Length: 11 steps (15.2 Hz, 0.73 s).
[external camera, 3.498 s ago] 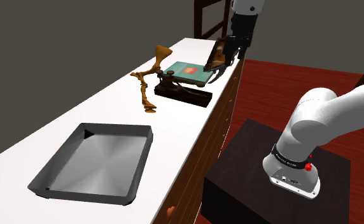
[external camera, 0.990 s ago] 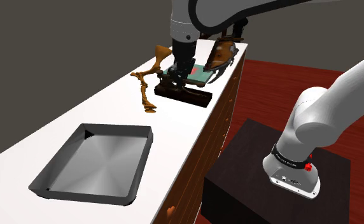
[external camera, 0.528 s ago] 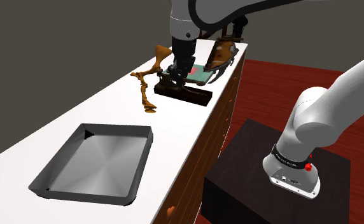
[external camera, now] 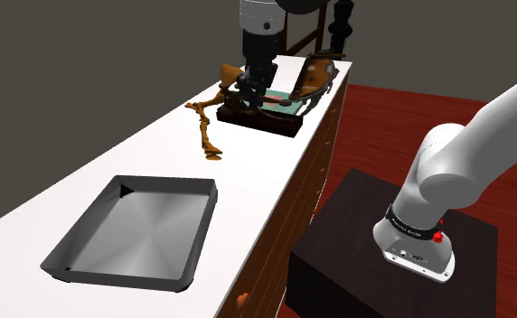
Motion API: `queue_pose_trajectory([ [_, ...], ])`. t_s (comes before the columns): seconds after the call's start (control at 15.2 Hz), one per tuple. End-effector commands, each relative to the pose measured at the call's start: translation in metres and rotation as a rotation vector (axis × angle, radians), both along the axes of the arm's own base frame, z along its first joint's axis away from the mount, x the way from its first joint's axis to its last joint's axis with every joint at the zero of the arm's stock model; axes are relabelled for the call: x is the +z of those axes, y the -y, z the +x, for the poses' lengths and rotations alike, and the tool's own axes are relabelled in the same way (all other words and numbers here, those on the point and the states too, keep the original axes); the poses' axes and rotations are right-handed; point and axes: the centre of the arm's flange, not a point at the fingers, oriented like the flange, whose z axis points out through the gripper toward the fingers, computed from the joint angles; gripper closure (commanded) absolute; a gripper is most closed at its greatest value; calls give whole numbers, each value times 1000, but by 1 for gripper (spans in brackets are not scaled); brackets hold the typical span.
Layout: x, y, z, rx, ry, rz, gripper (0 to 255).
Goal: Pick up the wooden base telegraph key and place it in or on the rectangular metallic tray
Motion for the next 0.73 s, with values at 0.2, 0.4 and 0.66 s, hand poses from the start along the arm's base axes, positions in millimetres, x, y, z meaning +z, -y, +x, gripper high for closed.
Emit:
queue_pose_trajectory([
  [0.2, 27, 1, -1, 0, 1, 0, 255],
  [0.4, 43, 1, -1, 0, 1, 0, 255],
  [0.66, 64, 1, -1, 0, 1, 0, 255],
])
